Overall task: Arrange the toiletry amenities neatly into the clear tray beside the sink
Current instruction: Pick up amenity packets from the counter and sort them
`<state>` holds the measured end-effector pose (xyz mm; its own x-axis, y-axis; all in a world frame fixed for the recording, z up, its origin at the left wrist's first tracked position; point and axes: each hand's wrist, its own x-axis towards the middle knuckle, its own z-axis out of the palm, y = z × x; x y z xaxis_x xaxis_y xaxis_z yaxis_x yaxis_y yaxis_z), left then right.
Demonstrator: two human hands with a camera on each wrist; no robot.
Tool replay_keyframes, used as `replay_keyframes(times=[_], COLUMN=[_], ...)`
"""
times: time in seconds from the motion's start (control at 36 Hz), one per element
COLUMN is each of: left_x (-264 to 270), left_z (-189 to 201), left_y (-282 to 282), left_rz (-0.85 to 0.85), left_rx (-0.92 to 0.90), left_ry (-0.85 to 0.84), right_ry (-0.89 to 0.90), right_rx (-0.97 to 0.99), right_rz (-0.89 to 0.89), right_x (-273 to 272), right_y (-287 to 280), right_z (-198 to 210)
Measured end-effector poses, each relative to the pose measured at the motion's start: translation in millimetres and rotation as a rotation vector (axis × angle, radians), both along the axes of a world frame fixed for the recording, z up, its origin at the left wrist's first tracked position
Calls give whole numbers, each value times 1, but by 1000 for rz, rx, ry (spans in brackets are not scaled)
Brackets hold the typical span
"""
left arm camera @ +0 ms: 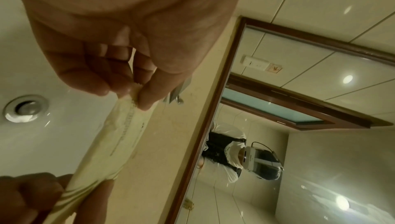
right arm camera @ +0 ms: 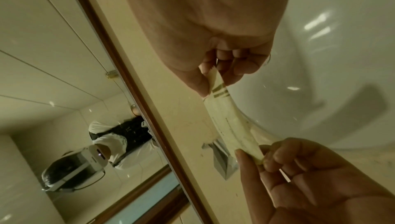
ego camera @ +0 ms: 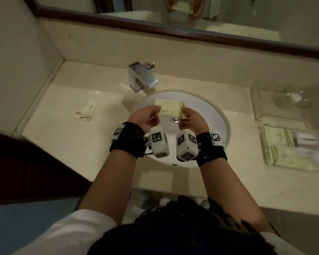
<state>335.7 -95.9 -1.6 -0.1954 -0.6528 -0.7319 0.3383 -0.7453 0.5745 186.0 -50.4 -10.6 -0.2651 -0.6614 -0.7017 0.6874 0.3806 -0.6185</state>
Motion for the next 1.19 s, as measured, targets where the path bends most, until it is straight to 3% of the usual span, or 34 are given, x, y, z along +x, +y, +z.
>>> replay_keyframes(times=[0.61, 0.94, 1.19], left_x=[-244, -361, -418], left_z=[1, -7, -13], left_y=[107, 151, 169], left_rz=[-234, -492, -697], left_rx=[17, -108, -122], left_ry=[-77, -332, -378], right_ry=[88, 266, 467], right_rx=[39, 136, 162], right_rz=[-159, -131, -116], right_x=[-241, -355, -412], right_y=[127, 189, 223], right_z=[-5, -19, -31])
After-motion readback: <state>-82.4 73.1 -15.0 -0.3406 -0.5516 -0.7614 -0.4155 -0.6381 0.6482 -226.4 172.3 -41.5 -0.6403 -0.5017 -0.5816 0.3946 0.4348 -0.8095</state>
